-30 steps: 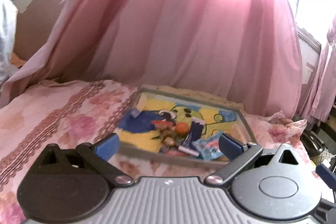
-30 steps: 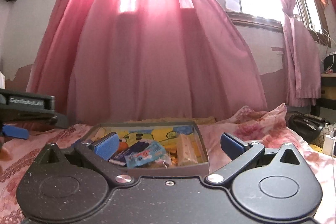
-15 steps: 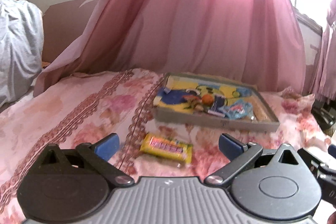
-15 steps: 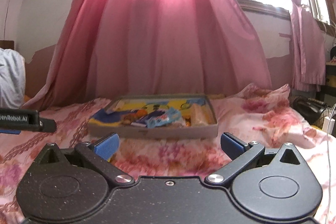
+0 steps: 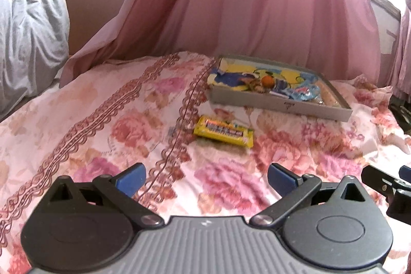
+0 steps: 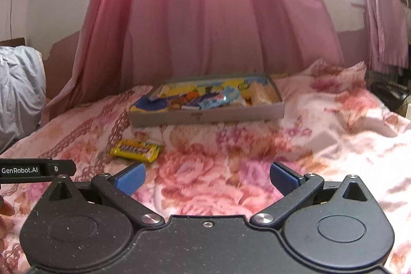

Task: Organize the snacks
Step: 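Withdraw both grippers from the tray toward the yellow candy bar pack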

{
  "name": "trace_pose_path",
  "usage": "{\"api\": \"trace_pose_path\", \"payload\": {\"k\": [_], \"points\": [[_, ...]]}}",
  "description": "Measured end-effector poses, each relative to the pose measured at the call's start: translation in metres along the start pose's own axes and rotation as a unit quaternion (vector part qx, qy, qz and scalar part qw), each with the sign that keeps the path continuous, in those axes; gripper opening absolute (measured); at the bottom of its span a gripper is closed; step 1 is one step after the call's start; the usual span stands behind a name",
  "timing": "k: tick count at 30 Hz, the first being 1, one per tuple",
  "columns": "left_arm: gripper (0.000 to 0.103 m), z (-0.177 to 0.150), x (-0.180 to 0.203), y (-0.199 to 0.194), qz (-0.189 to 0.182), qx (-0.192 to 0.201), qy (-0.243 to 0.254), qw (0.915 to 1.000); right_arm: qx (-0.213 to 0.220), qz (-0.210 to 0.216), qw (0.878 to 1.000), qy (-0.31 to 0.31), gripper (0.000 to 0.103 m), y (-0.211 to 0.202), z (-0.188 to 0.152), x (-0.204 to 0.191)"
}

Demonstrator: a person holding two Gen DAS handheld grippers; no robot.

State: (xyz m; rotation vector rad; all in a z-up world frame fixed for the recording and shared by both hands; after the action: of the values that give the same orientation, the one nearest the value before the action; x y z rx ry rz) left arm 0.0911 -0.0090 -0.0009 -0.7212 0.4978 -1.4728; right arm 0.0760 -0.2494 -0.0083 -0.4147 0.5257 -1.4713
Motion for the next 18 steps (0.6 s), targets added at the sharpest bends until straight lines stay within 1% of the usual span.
{"api": "trace_pose_path", "payload": {"k": [6,13,18], "points": [[0.103,-0.006,-0.003,0.003,0.011,-0.014,0.006,0.9998,-0.02,0.004,1.0,-0.008,0.102,0.009,-0.004,-0.005],[0.102,-0.007,-0.007,0.01,0.013,-0.031,0.001,0.9994,-0.037,0.007,0.999,-0.02,0.102,0.019,-0.007,-0.01],[0.102,-0.006,-0.009,0.017,0.017,-0.057,0.007,0.9982,-0.044,0.006,0.999,-0.026,0.102,0.026,-0.008,-0.013]]}}
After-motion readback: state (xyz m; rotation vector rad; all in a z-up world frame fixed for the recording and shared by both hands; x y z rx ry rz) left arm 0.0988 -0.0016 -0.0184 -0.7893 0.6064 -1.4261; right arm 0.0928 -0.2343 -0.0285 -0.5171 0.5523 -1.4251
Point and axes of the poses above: each gripper's, at about its wrist camera, not at the fingertips, and y roughly the way its jaws point, x to its right, z to its top, the point moved 2 cm from there along y, roughly the way its jaws point, and after that the axes turned 11 degrees about -x, right-handed, at the moved point
